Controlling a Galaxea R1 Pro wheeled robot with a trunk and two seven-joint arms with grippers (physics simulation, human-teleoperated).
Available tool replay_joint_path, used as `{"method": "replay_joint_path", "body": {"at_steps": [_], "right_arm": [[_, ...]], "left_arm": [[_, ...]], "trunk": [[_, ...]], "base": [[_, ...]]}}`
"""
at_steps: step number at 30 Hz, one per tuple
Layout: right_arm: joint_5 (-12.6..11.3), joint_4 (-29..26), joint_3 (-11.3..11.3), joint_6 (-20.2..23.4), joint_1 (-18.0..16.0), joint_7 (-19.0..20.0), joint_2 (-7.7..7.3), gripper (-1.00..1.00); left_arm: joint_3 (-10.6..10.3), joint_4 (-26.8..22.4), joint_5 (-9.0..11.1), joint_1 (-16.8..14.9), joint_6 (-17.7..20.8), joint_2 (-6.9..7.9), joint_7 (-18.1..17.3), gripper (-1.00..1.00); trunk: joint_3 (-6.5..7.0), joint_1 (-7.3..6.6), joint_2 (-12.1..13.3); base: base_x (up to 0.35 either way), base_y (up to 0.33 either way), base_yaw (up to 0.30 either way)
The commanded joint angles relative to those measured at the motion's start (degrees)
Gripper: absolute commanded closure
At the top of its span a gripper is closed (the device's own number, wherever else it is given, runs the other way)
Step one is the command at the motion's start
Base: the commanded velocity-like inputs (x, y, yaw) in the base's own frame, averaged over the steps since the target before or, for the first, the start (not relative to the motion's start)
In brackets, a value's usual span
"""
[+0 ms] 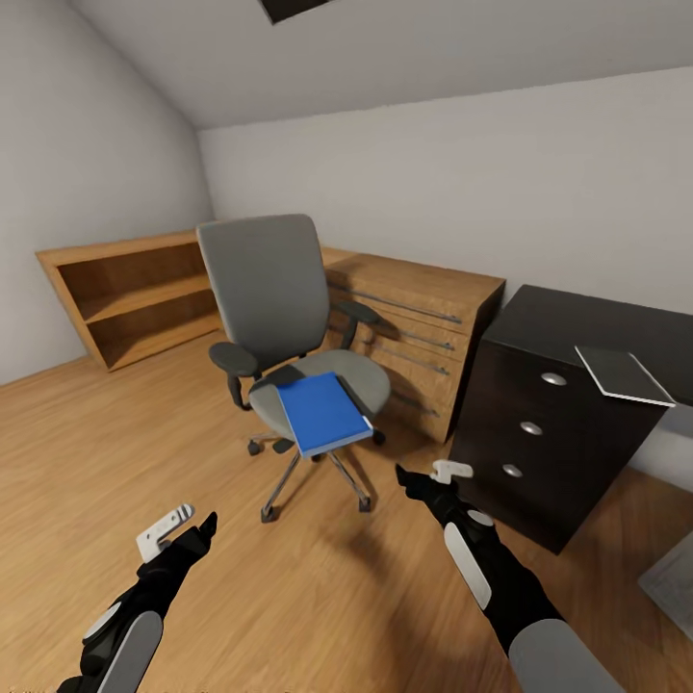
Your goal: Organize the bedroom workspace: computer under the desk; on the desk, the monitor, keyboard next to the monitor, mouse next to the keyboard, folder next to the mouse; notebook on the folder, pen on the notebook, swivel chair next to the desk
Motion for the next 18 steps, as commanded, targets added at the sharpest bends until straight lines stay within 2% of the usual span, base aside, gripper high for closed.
{"method": "replay_joint_path", "body": {"at_steps": [1,2,4,5,7,8,12,15,16,18], "right_arm": [[-0.5,-0.1,0.0,0.3,0.0,0.9,-0.03,-1.0],[-0.8,-0.1,0.0,0.4,0.0,1.9,-0.08,-1.0],[-3.0,-0.1,0.0,1.1,0.0,6.2,-0.84,-1.0],[-5.4,-0.1,0.0,1.8,0.0,9.3,-1.66,-1.0],[-8.8,-0.1,0.0,2.9,0.0,12.4,-2.63,-1.0],[-12.8,-0.1,0.0,4.0,0.0,15.1,-3.59,-1.0],[-21.4,0.0,0.0,5.6,0.0,18.6,-5.32,-1.0],[-26.7,0.0,0.0,6.4,0.0,19.9,-6.21,-1.0],[-29.4,0.0,0.1,6.8,0.0,20.3,-6.54,-1.0],[-31.3,0.0,0.1,7.1,0.0,20.6,-6.7,-1.0]], "left_arm": [[-0.1,-0.1,0.4,0.0,0.2,0.03,0.4,-1.0],[-0.1,-0.1,0.4,0.0,0.2,0.03,0.4,-1.0],[-0.1,-0.1,0.4,0.0,0.2,0.03,0.4,-1.0],[-0.1,-0.1,0.4,0.0,0.2,0.03,0.4,-1.0],[-0.1,-0.1,0.3,0.0,0.2,0.03,0.4,-1.0],[-0.1,-0.1,0.3,0.0,0.2,0.03,0.4,-1.0],[-0.1,-0.1,0.3,0.0,0.1,0.03,0.4,-1.0],[-0.1,-0.2,0.3,0.0,0.1,0.03,0.4,-1.0],[-0.1,-0.2,0.3,0.0,0.1,0.03,0.4,-1.0],[-0.1,-0.2,0.3,-0.1,0.1,0.0,0.4,-1.0]], "trunk": [[-0.24,0.21,-0.4],[-0.42,0.43,-0.8],[-0.78,0.87,-1.6],[-0.96,1.09,-2.0],[-1.31,1.53,-2.8],[-1.49,1.75,-3.2],[-2.21,2.63,-4.9],[-2.75,3.29,-6.1],[-2.93,3.51,-6.5],[-3.29,3.95,-7.3]], "base": [[0.0,0.0,0.0],[0.0,0.0,0.0],[0.0,0.0,0.0],[0.0,0.0,0.0],[0.0,0.0,0.0],[0.0,0.0,0.0],[0.0,0.0,0.0],[0.0,0.0,0.0],[0.0,0.0,0.0],[0.0,0.0,0.0]]}}
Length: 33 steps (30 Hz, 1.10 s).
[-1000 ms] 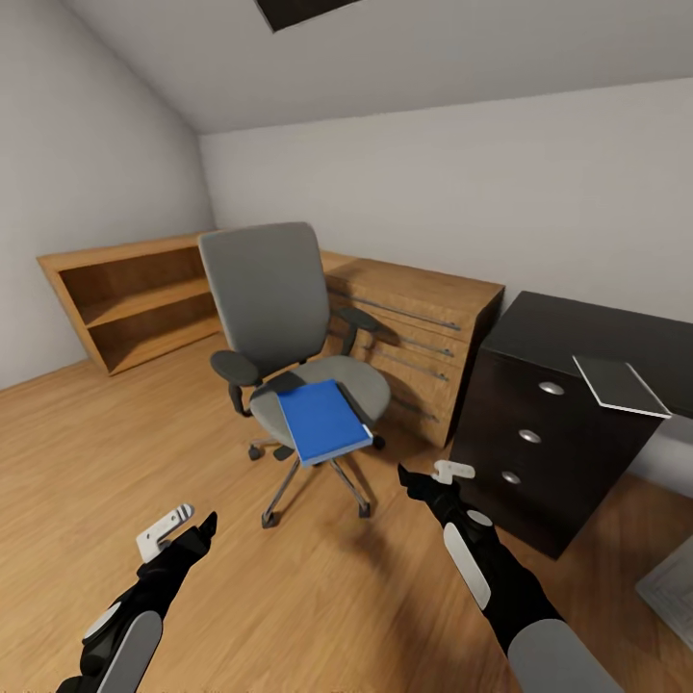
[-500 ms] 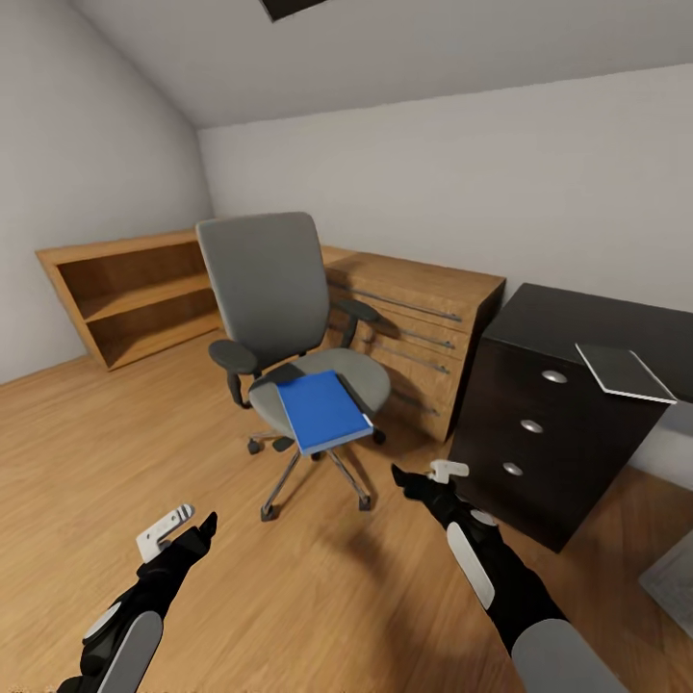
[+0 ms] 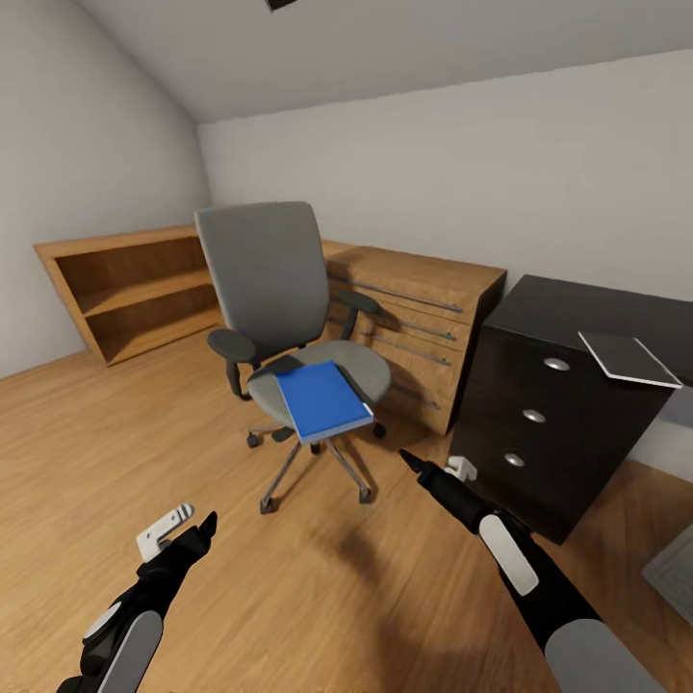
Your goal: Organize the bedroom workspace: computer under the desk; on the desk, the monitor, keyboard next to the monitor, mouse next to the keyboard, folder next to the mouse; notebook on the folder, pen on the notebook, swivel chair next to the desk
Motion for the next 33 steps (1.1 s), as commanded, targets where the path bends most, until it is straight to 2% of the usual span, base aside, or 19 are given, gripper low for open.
{"method": "replay_joint_path", "body": {"at_steps": [1,7,10,18,26,33], "right_arm": [[-1.3,0.0,0.1,0.3,0.0,0.1,-0.09,-1.0],[-3.6,0.0,0.2,0.8,-0.1,0.5,-0.13,-1.0],[-3.9,-0.1,0.3,0.9,-0.1,0.6,-0.1,-1.0],[-4.0,-0.1,2.0,1.2,-0.1,0.8,-0.1,-1.0],[-5.0,-0.1,1.9,2.2,-0.1,0.8,1.48,-1.0],[-8.4,-0.5,1.8,2.2,-0.1,0.8,1.51,-1.0]], "left_arm": [[-0.1,-0.1,0.4,0.0,0.2,0.02,0.4,-1.0],[-0.1,-0.1,0.5,0.0,0.2,-0.02,0.4,-1.0],[-0.1,-0.1,0.5,0.0,0.2,-0.01,0.4,-1.0],[-0.1,0.1,0.5,0.0,0.1,-0.17,0.4,-1.0],[-0.1,0.1,0.5,0.0,0.1,-0.12,0.4,-1.0],[-0.1,0.2,0.4,0.1,0.1,-0.12,0.4,-1.0]], "trunk": [[-0.24,0.21,-0.4],[-1.31,1.53,-2.8],[-1.85,2.19,-4.0],[-3.62,2.4,-4.2],[-3.62,2.4,-4.2],[-2.07,2.22,-4.1]], "base": [[0.0,0.0,0.0],[0.0,0.0,0.0],[0.0,0.0,0.0],[0.0,0.0,0.0],[0.0,0.0,0.0],[0.0,0.0,0.0]]}}
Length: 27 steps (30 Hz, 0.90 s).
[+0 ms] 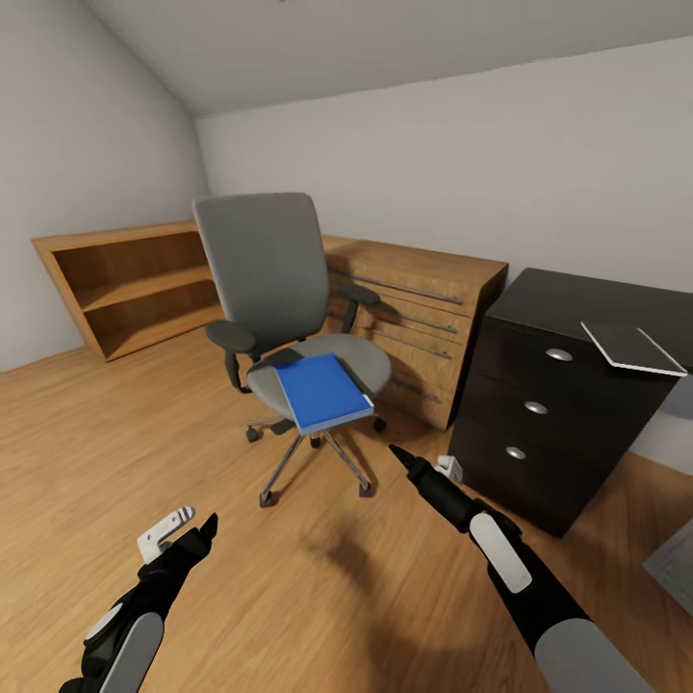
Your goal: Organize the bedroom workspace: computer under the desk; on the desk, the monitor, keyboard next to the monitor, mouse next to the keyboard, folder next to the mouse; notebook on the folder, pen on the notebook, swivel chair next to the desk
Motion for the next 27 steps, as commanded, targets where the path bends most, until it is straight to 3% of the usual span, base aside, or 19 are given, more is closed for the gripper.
{"method": "replay_joint_path", "body": {"at_steps": [1,13,27], "right_arm": [[-0.7,0.0,0.1,0.2,0.0,0.0,-0.05,-1.0],[-1.2,-0.1,0.2,-0.4,0.0,0.1,0.05,-1.0],[-1.2,0.2,0.2,-0.1,0.0,0.1,0.1,-1.0]], "left_arm": [[-0.1,-0.1,0.4,0.1,0.2,0.03,0.4,-1.0],[-0.1,0.0,0.5,0.8,0.2,0.03,0.4,-1.0],[-0.1,0.0,0.5,1.0,0.1,0.11,0.3,-1.0]], "trunk": [[0.18,-0.04,0.0],[2.33,-2.68,4.8],[2.33,-2.68,4.8]], "base": [[0.0,0.0,0.0],[0.0,0.0,0.0],[0.02,0.015,0.0]]}}
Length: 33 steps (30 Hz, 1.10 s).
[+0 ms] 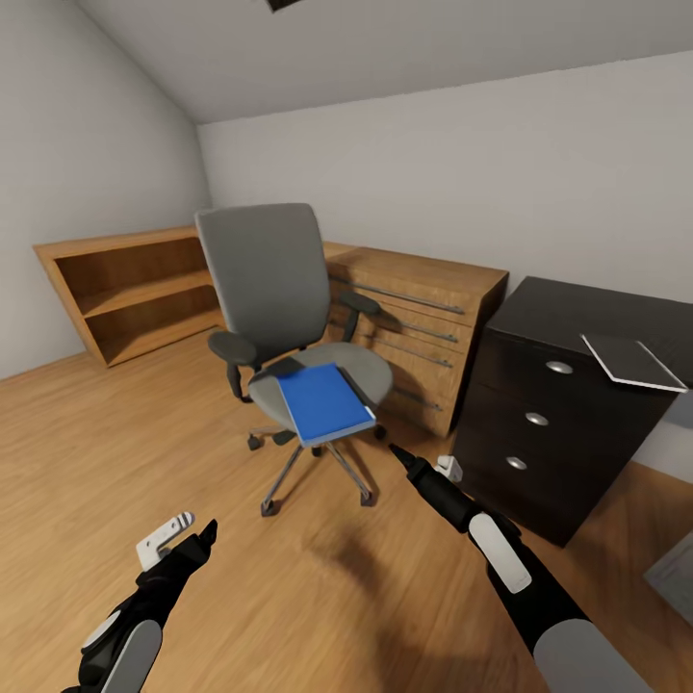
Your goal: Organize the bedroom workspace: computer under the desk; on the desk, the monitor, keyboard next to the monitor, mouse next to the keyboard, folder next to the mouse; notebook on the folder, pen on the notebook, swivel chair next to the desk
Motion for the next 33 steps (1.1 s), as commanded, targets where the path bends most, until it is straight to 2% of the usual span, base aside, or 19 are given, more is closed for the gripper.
{"method": "replay_joint_path", "body": {"at_steps": [1,22,27,33], "right_arm": [[-0.5,0.0,0.1,0.2,0.0,0.0,-0.04,-1.0],[-0.5,0.4,0.1,0.3,0.0,0.0,-0.03,-1.0],[-0.5,0.5,0.1,0.3,0.0,-0.1,0.03,-1.0],[-0.5,1.3,0.2,0.4,0.0,-0.1,1.04,-1.0]], "left_arm": [[-0.1,-0.1,0.4,0.0,0.2,0.03,0.4,-1.0],[-0.1,-0.1,0.4,0.0,0.2,0.04,0.4,-1.0],[-0.1,-0.1,0.4,0.0,0.2,0.04,0.4,-1.0],[-0.1,-0.1,0.4,0.0,0.2,0.04,0.4,-1.0]], "trunk": [[-0.05,0.0,0.0],[-0.05,0.0,0.0],[-0.05,0.0,0.0],[-0.05,0.0,0.0]], "base": [[0.187,0.136,0.0],[0.244,0.022,0.0],[0.037,0.0,0.0],[0.007,0.0,0.0]]}}
